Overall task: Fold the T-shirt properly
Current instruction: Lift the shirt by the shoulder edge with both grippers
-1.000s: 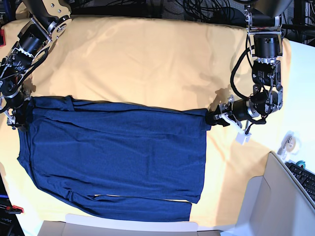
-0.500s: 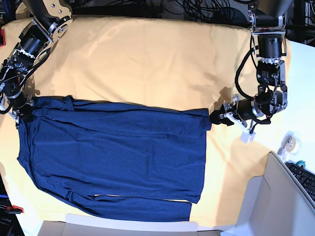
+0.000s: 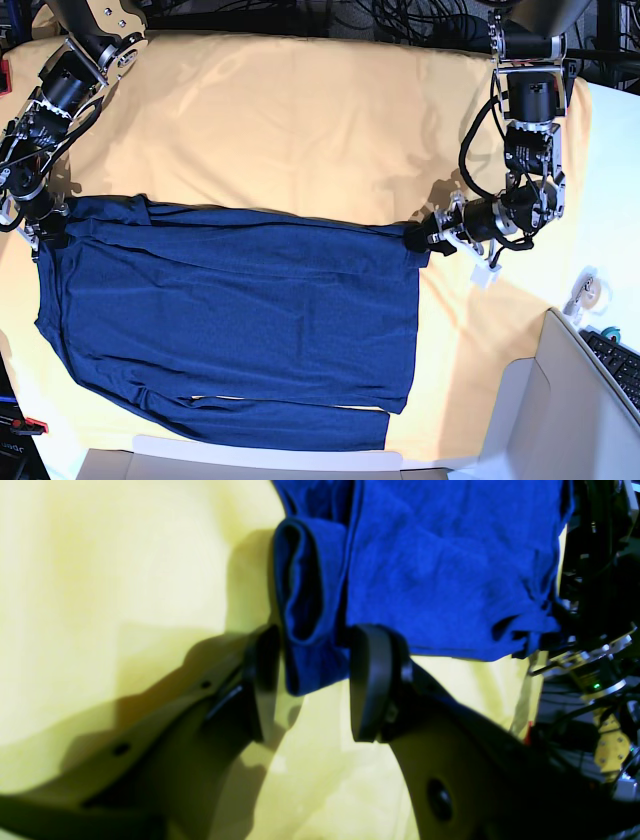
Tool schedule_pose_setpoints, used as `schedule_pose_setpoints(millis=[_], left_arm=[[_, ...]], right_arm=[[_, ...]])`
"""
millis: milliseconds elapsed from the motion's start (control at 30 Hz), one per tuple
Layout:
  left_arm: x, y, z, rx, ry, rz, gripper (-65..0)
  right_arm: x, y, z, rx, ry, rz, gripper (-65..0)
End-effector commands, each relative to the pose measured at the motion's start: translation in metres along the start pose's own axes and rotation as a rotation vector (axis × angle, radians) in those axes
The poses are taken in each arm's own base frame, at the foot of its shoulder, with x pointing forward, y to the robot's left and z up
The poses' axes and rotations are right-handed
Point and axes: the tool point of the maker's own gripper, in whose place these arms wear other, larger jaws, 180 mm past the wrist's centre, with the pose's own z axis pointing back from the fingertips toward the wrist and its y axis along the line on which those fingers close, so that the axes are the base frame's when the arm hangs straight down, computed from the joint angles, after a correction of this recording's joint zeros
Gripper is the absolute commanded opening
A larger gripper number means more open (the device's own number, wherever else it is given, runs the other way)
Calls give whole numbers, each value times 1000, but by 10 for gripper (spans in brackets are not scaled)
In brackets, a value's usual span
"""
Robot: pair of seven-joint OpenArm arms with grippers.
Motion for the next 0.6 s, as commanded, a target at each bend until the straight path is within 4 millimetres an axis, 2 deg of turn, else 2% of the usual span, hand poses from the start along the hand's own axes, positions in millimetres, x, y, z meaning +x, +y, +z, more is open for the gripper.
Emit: schedule_pose_setpoints(millis=[0,300,567], left_arm=[[7,-4,-1,4,-13,-17,-417],[22,-16,-3,-14,-44,-34,-417],[18,-28,-12,-46,-42,-21,-419]], right_arm=[[0,6,0,15,8,-4,-640],[0,6,1,14,8,-4,-640],[0,6,1,15,9,-5,-640]])
